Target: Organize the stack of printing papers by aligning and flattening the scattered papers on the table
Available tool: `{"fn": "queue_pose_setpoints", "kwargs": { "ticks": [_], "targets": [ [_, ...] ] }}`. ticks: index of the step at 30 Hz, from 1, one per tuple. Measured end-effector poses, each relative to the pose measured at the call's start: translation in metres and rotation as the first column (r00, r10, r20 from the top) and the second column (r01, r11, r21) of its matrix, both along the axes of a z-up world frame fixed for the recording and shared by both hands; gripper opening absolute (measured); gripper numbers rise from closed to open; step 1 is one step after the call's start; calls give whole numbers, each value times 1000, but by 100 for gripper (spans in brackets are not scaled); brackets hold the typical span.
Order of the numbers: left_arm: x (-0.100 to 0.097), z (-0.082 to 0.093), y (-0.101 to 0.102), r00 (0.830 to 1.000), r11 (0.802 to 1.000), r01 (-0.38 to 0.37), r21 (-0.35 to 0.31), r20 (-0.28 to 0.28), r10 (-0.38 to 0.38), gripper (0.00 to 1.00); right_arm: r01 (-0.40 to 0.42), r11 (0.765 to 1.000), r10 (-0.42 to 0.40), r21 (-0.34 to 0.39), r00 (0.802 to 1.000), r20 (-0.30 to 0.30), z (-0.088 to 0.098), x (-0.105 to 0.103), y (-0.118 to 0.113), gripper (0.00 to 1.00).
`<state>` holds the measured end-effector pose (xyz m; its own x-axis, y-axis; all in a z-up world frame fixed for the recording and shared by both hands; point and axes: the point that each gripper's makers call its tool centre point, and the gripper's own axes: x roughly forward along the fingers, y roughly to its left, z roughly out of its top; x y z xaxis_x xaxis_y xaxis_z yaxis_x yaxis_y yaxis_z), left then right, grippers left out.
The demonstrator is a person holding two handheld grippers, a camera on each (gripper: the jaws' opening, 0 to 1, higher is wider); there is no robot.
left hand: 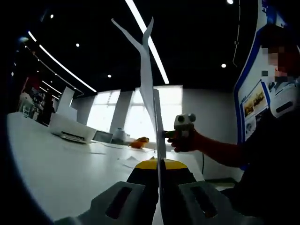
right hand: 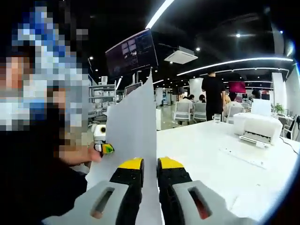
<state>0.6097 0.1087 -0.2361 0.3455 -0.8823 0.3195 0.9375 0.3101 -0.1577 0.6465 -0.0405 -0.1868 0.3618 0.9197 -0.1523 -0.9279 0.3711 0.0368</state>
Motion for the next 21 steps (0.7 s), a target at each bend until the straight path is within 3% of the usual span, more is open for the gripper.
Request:
{"fn": "queue_pose_setpoints", "kwargs": {
  "ticks": [5, 11, 21],
  "targets": [
    [0, -1, -1, 1000, 1000, -2, 5, -7, 3, 5, -18, 1000, 19, -17, 1000, 8, -3, -10, 1, 0],
    [1, 0, 1, 1000, 1000, -11, -11, -18, 10, 6, 10, 1000, -10, 12, 1000, 1, -1, -12, 0, 0],
    [8, 2, 6, 998, 998, -37, -45, -54, 35, 12, 53, 997, -50, 48, 997, -59, -7, -13, 1, 0]
  ]
}}
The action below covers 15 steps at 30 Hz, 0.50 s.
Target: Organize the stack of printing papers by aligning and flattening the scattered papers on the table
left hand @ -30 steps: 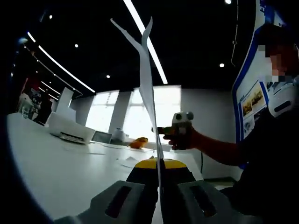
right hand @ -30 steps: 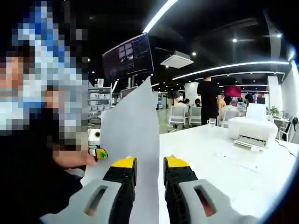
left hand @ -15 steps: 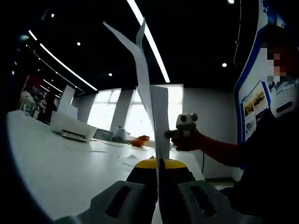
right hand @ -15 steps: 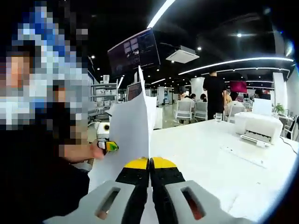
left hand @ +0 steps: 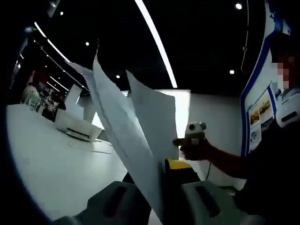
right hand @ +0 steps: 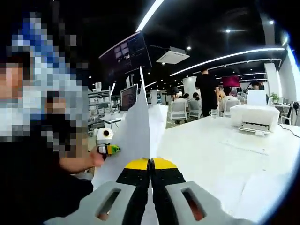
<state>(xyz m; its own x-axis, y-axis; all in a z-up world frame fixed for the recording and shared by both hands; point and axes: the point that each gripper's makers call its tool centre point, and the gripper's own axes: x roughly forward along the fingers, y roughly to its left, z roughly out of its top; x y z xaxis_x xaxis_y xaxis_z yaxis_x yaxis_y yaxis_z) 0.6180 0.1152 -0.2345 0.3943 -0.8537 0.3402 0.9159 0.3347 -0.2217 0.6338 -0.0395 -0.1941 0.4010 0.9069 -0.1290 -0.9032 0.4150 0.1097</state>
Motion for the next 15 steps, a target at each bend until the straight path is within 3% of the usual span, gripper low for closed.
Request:
{"fn": "queue_pose_setpoints", "kwargs": {
  "ticks": [5, 15],
  "targets": [
    [0, 2, 1, 1000, 1000, -1, -14, -9, 1, 12, 11, 999, -11, 34, 1000, -22, -4, -3, 12, 0],
    [1, 2, 1, 1000, 1000, 2, -18, -13, -2, 13, -34, 999, 35, 27, 999, -40, -12, -7, 31, 0]
  ]
}}
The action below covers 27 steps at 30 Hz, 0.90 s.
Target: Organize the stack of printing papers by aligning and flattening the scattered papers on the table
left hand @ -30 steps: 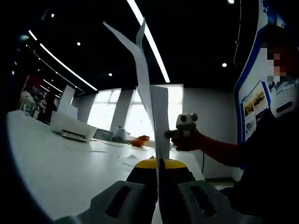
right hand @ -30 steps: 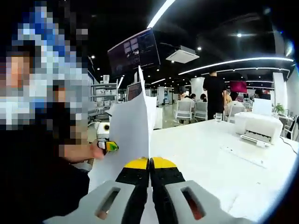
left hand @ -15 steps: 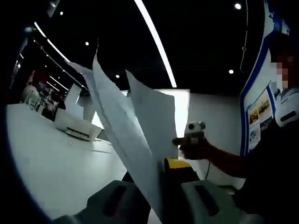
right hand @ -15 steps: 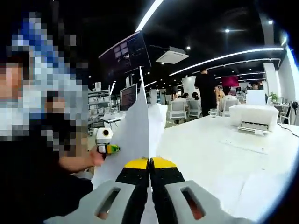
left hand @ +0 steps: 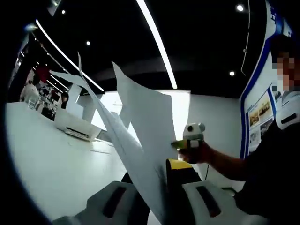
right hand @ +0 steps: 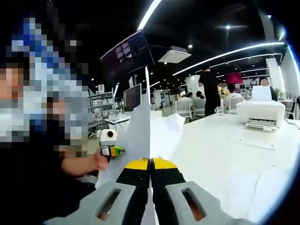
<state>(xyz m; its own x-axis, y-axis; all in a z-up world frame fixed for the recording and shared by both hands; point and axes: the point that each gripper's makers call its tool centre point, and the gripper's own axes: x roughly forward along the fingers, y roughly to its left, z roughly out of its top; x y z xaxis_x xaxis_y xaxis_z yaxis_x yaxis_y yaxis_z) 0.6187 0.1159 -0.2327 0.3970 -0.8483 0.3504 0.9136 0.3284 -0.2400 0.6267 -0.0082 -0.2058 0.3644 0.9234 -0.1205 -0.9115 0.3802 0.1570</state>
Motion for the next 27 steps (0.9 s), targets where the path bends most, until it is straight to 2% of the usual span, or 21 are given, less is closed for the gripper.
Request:
{"fn": "queue_pose_setpoints", "kwargs": {
  "ticks": [6, 16, 27],
  "targets": [
    [1, 1, 1, 1000, 1000, 2, -7, -8, -3, 17, -12, 1000, 12, 6, 1000, -10, -3, -3, 8, 0],
    [-1, 0, -1, 999, 1000, 21, -10, -27, -21, 20, 20, 1000, -20, 20, 1000, 1, 7, 2, -12, 0],
    [-1, 0, -2, 999, 1000, 28, -9, -37, -28, 21, -38, 999, 39, 18, 999, -19, -3, -10, 15, 0]
  ]
}}
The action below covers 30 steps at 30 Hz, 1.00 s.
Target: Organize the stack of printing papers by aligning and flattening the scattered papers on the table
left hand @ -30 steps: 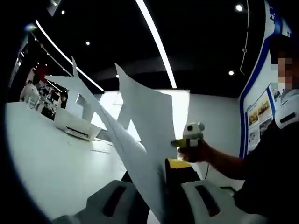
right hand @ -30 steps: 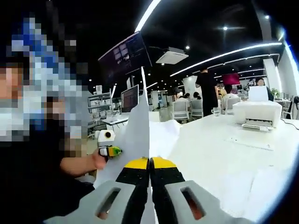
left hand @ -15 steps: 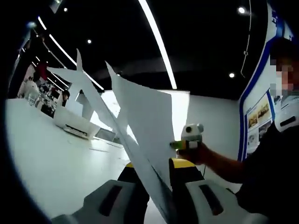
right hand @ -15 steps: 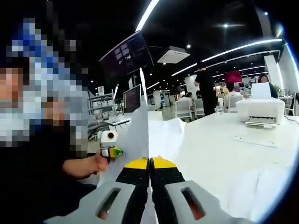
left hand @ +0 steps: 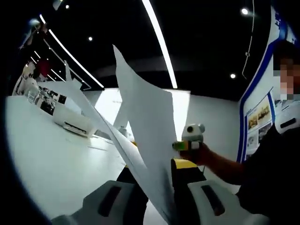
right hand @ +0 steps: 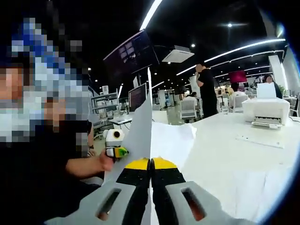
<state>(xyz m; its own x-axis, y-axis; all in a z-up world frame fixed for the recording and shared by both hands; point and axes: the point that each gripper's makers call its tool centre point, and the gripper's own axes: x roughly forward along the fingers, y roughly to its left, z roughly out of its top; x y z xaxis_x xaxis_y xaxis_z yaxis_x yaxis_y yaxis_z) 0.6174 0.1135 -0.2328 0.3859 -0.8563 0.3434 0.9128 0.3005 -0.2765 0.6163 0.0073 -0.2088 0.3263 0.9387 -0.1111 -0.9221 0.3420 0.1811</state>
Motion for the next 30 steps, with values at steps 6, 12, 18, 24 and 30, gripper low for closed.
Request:
{"fn": "queue_pose_setpoints", "kwargs": {
  "ticks": [6, 12, 18, 24, 30],
  "targets": [
    [1, -1, 0, 1000, 1000, -5, 1, -6, 5, 21, 4, 1000, -4, 8, 1000, -23, -5, 3, 6, 0],
    [2, -2, 0, 1000, 1000, -13, 15, 7, 13, 18, 5, 1000, -5, -11, 1000, -29, -16, 5, 15, 0],
    [-1, -3, 0, 997, 998, -37, 48, 68, 33, 7, 22, 999, -23, -23, 999, -22, -21, 7, 15, 0],
    [0, -3, 1, 994, 996, -59, 63, 97, 52, 6, 69, 997, -69, -25, 998, 10, -24, 9, 11, 3],
    [3, -2, 5, 994, 996, -73, 48, 84, 68, 6, 144, 989, -145, 19, 988, 53, -14, 7, -8, 11]
  ]
}}
